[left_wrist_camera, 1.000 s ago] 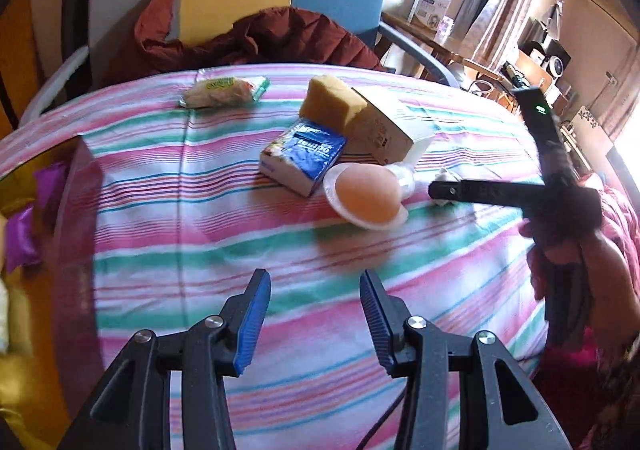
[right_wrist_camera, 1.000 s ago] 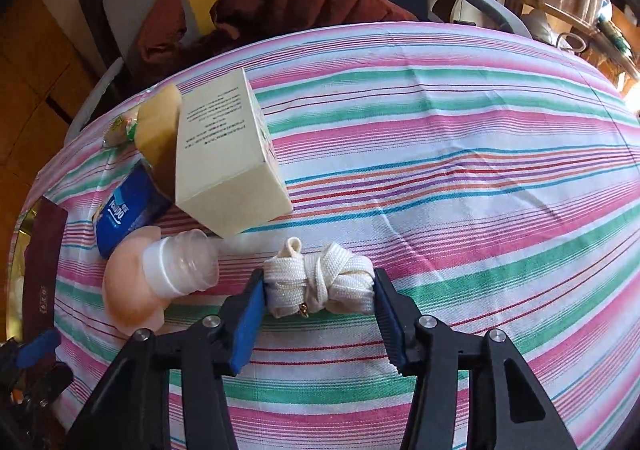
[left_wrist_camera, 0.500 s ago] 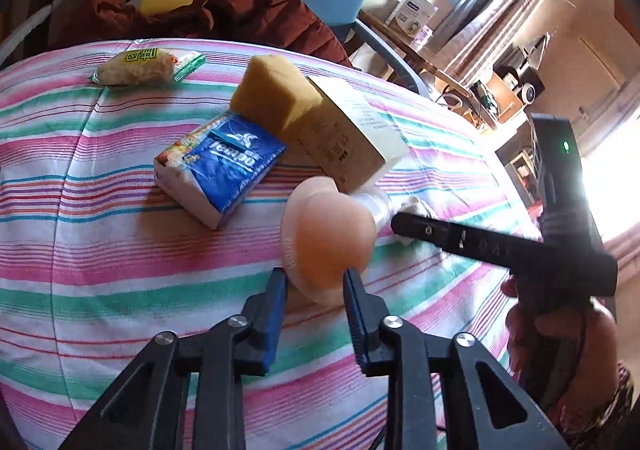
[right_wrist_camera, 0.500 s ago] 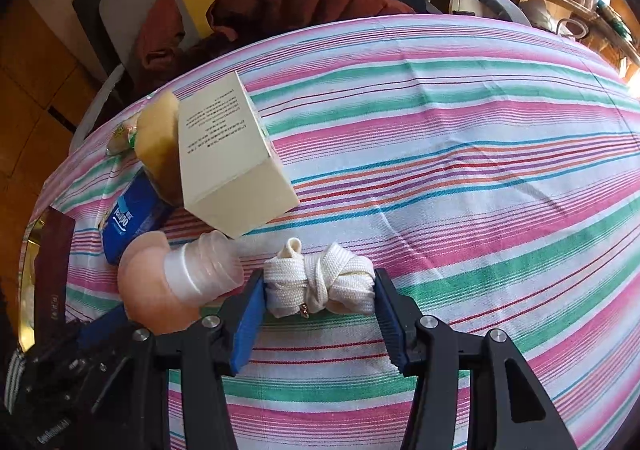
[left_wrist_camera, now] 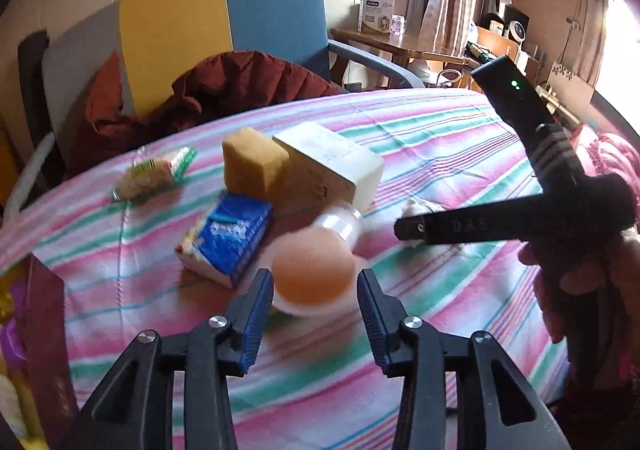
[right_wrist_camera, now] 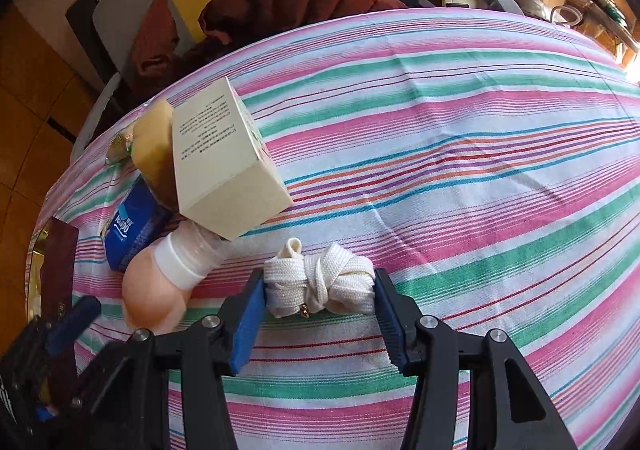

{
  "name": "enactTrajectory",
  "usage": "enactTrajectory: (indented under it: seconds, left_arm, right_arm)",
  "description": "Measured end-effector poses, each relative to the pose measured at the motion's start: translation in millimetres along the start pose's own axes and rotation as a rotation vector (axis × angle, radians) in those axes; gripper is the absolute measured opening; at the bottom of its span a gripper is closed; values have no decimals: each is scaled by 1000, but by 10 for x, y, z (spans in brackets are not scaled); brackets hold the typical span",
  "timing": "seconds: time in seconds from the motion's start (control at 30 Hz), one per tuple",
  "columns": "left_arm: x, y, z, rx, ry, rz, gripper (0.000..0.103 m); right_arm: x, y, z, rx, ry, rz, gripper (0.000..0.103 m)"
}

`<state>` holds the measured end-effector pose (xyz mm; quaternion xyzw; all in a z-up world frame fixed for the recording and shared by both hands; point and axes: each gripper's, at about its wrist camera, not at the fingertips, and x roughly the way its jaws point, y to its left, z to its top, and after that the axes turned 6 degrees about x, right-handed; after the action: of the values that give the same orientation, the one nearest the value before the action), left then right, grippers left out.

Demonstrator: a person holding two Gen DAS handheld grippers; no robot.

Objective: Organize objects
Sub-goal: 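Grasp the peach silicone cup with the left tool while the right tool holds the strap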

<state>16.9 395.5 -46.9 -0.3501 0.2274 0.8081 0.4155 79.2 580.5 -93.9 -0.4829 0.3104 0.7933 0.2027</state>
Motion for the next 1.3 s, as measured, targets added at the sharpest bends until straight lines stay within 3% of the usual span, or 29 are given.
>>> enactTrajectory:
  seconds: [0.1, 0.17, 0.23, 0.3, 0.4, 0.5, 0.57, 0.7, 1.17, 1.3]
  left_arm:
    - [176, -55, 83, 116, 26, 24, 45]
    - [296, -126, 99, 169, 47, -1, 46]
    - [302, -87, 101, 161, 21, -28, 51]
    - [371, -79, 127, 138, 45, -69, 62]
    - [487, -71, 77, 88, 83, -126, 66]
    - [620, -97, -28, 88, 124, -123, 67]
    - [588, -89, -68, 83, 74, -124, 66]
    - [552, 23, -101, -4, 22, -165, 54]
    - [-11, 309, -632, -143, -134, -17, 52]
    - [-184, 397, -861, -179, -139, -2, 52]
  right_arm:
    - [3, 1, 8, 12, 2, 8, 53]
    - [0, -10, 14, 19, 4, 16, 53]
    - [-6, -12, 10, 27, 6, 21, 53]
    - [-16, -35, 9, 28, 7, 22, 53]
    - [-22, -35, 1, 28, 8, 23, 54]
    - [-44, -57, -8, 36, 10, 28, 54]
    - [0, -27, 20, 38, 11, 30, 54]
    - [-4, -31, 5, 37, 11, 32, 54]
    - [11, 85, -34, -57, -7, -16, 54]
    - [9, 186, -88, -110, -13, -15, 52]
